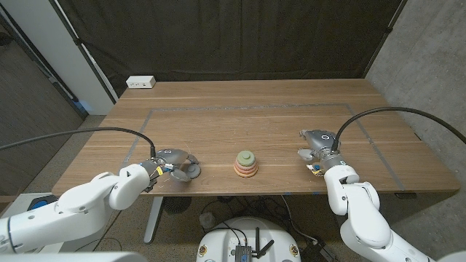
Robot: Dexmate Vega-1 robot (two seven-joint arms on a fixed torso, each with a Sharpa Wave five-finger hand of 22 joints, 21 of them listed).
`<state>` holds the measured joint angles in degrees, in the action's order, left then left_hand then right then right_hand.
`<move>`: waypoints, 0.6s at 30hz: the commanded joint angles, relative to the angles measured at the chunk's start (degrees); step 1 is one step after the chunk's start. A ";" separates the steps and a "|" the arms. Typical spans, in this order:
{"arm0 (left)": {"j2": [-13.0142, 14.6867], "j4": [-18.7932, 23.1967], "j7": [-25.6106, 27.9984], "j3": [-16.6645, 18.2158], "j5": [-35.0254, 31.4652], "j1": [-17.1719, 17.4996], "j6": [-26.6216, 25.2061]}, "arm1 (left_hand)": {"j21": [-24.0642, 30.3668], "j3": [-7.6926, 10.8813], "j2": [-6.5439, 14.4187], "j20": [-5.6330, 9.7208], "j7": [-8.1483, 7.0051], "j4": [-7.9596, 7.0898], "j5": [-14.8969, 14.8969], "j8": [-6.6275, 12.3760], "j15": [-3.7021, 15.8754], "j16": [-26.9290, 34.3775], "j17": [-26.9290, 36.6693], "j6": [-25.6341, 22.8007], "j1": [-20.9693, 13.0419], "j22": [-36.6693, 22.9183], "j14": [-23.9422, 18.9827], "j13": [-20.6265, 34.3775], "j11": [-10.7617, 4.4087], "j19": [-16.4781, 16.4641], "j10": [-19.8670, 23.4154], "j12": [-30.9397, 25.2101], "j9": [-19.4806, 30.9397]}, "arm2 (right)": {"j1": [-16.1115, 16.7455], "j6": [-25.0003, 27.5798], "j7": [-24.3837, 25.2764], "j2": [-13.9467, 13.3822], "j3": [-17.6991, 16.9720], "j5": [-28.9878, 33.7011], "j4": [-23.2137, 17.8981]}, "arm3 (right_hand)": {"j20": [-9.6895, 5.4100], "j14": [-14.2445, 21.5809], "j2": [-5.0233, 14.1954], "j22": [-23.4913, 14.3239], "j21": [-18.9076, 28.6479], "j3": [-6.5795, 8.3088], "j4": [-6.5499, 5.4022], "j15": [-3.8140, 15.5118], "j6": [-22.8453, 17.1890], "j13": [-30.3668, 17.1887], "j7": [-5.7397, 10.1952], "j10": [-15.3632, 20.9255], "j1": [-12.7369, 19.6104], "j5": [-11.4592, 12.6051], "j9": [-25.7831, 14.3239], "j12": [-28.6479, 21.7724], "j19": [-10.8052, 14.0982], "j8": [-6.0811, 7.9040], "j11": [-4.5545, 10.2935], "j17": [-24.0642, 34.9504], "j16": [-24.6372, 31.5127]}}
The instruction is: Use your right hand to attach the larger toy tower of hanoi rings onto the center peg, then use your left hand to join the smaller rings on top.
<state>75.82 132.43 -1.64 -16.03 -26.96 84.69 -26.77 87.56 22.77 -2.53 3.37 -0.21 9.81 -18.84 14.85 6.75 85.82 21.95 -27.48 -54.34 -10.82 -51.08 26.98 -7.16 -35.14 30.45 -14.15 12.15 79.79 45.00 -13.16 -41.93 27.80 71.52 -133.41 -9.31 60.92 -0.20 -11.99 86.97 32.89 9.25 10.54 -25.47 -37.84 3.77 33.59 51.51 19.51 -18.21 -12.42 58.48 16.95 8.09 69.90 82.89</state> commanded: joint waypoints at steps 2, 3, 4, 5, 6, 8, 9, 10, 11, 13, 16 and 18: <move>0.92 0.47 3.23 -2.27 1.65 -0.98 -1.62 | 0.49 0.50 -0.05 7.39 -0.20 -0.07 -0.34 0.57 5.81 0.25 -0.01 -1.11 -0.81 -0.32 -0.79 0.40 -0.19 -0.72 1.71 -0.74 0.24 | -0.43 1.26 2.45 -1.48 0.80 -2.73 0.32 | -3.26 0.26 0.12 -0.12 0.32 0.37 -0.03 1.91 -0.59 -0.10 -0.11 0.45 -0.04 0.33 -0.17 0.29 0.09 0.14 -0.25 0.24 0.27; 0.94 0.44 3.49 -2.39 1.77 -1.04 -1.61 | 0.51 0.51 -0.03 7.52 -0.18 -0.07 -0.34 0.71 5.81 0.22 -0.06 -1.52 -0.89 -0.33 -0.79 0.44 -0.27 -0.77 1.99 -0.81 0.27 | -0.47 1.40 2.52 -1.60 0.90 -2.81 0.27 | -3.26 0.26 0.12 -0.06 0.26 0.38 -0.03 1.91 -0.62 -0.11 -0.11 0.42 -0.05 0.34 -0.18 0.30 0.03 0.16 -0.27 0.25 0.28; 0.96 0.44 3.72 -2.51 1.88 -1.12 -1.67 | 0.54 0.51 0.01 7.62 -0.20 -0.08 -0.34 0.81 5.81 0.25 -0.07 -1.83 -0.98 -0.33 -0.89 0.50 -0.23 -0.87 2.55 -0.98 0.30 | -0.53 1.54 2.53 -1.71 1.01 -2.89 0.23 | -3.26 0.27 0.12 -0.09 0.30 0.38 -0.03 1.91 -0.59 -0.12 -0.08 0.45 -0.07 0.35 -0.19 0.29 0.07 0.15 -0.27 0.26 0.30; 1.00 0.39 3.87 -2.64 2.03 -1.23 -1.63 | 0.61 0.50 0.08 7.73 -0.19 -0.11 -0.34 1.05 5.82 0.45 0.07 -2.49 -1.10 -0.34 -1.22 0.61 -0.33 -1.06 3.16 -1.13 0.37 | -0.57 1.59 2.63 -1.88 1.09 -3.03 0.18 | -3.26 0.29 0.13 -0.11 0.31 0.39 -0.03 1.91 -0.60 -0.13 -0.09 0.45 -0.09 0.37 -0.20 0.29 0.08 0.16 -0.24 0.28 0.32; 1.05 0.34 4.07 -2.72 2.20 -1.30 -1.59 | 0.63 0.51 0.12 7.82 -0.21 -0.11 -0.35 1.15 5.82 0.40 -0.02 -2.80 -1.20 -0.34 -1.25 0.67 -0.41 -1.16 3.30 -1.13 0.40 | -0.68 1.85 2.53 -1.89 1.25 -3.00 0.14 | -3.26 0.29 0.13 -0.10 0.31 0.39 -0.03 1.91 -0.65 -0.13 -0.10 0.46 -0.10 0.38 -0.19 0.30 0.08 0.17 -0.27 0.29 0.33; 1.15 0.25 4.50 -2.87 2.51 -1.44 -1.55 | 0.85 0.58 0.27 7.80 -0.41 -0.07 -0.38 1.45 5.83 0.66 0.16 -3.63 -1.52 -0.36 -1.71 0.81 -0.47 -1.76 4.23 -1.38 0.49 | -0.86 2.15 2.39 -2.14 1.50 -2.97 0.02 | -3.26 0.30 0.14 -0.04 0.26 0.40 -0.03 1.91 -0.63 -0.14 -0.10 0.40 -0.12 0.39 -0.19 0.32 0.03 0.16 -0.21 0.30 0.35; 1.17 0.19 4.75 -2.94 2.65 -1.49 -1.53 | 0.86 0.60 0.35 7.82 -0.36 -0.07 -0.39 1.54 5.83 0.73 0.17 -3.89 -1.68 -0.37 -1.91 0.90 -0.51 -1.79 4.88 -1.56 0.54 | -0.94 2.33 2.40 -2.20 1.63 -2.92 -0.03 | -3.26 0.31 0.16 -0.05 0.26 0.41 -0.04 1.90 -0.62 -0.17 -0.15 0.43 -0.14 0.42 -0.19 0.30 0.04 0.16 -0.27 0.31 0.37; 1.18 0.11 5.10 -2.98 2.83 -1.50 -1.47 | 0.88 0.62 0.38 7.94 -0.35 -0.06 -0.40 1.65 5.83 0.81 0.23 -4.20 -1.76 -0.38 -2.05 0.95 -0.61 -1.86 5.20 -1.65 0.56 | -1.02 2.45 2.39 -2.29 1.74 -2.91 -0.09 | -3.26 0.29 0.17 -0.01 0.22 0.41 -0.04 1.90 -0.67 -0.17 -0.18 0.44 -0.15 0.43 -0.19 0.31 0.00 0.17 -0.28 0.28 0.35; 1.19 0.03 5.41 -2.99 3.06 -1.49 -1.41 | 0.92 0.64 0.43 7.99 -0.43 -0.05 -0.41 1.77 5.83 0.90 0.28 -4.54 -1.89 -0.39 -2.24 1.03 -0.89 -2.02 5.76 -1.81 0.60 | -1.09 2.56 2.37 -2.39 1.83 -2.92 -0.13 | -3.26 0.29 0.17 -0.02 0.24 0.42 -0.04 1.90 -0.68 -0.16 -0.21 0.47 -0.16 0.44 -0.19 0.30 0.02 0.17 -0.28 0.29 0.35; 1.24 -0.11 5.93 -3.09 3.40 -1.54 -1.31 | 0.99 0.67 0.50 8.15 -0.63 -0.03 -0.43 1.97 5.83 0.95 0.28 -5.07 -2.12 -0.40 -2.47 1.15 -1.06 -2.29 6.28 -1.93 0.67 | -1.30 2.87 2.32 -2.45 2.10 -2.76 -0.23 | -3.26 0.30 0.18 -0.08 0.30 0.42 -0.04 1.90 -0.66 -0.16 -0.18 0.47 -0.17 0.45 -0.19 0.32 0.08 0.16 -0.25 0.30 0.37; 1.41 -0.24 6.63 -3.18 3.83 -1.60 -1.25 | 1.09 0.74 0.64 8.30 -0.64 -0.01 -0.48 2.29 5.84 1.08 0.35 -5.91 -2.49 -0.42 -2.89 1.36 -1.23 -2.73 7.31 -2.18 0.80 | -1.65 3.17 2.04 -2.65 2.44 -2.53 -0.36 | -3.26 -0.05 0.20 -0.03 0.26 0.45 0.00 1.93 -0.68 -0.12 -0.17 0.49 -0.17 0.50 -0.18 0.35 0.05 0.15 -0.28 -0.07 0.01; 1.67 -0.21 7.11 -3.07 4.15 -1.54 -1.29 | 1.14 0.78 0.71 8.35 -0.65 0.02 -0.50 2.43 5.84 1.08 0.31 -6.27 -2.68 -0.44 -3.03 1.46 -1.20 -2.91 7.67 -2.25 0.86 | -1.86 3.34 1.88 -2.76 2.65 -2.33 -0.43 | -3.26 0.05 0.22 0.01 0.22 0.46 0.01 1.93 -0.69 -0.17 -0.18 0.46 -0.19 0.52 -0.18 0.36 0.01 0.15 -0.28 0.03 0.10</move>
<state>76.89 132.57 2.43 -18.57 -24.72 83.45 -28.08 88.37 23.27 -2.32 3.61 -0.74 9.82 -19.09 16.82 7.30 86.48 22.21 -32.98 -56.06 -11.08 -53.48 28.12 -6.98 -37.43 35.96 -15.94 12.65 79.02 47.10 -11.09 -43.74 29.06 69.03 -133.26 -9.31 60.92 -0.21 -11.99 86.97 32.88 9.25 10.54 -25.47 -37.83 3.77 33.59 51.51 19.73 -18.21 -12.07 58.48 16.95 8.09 69.74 82.89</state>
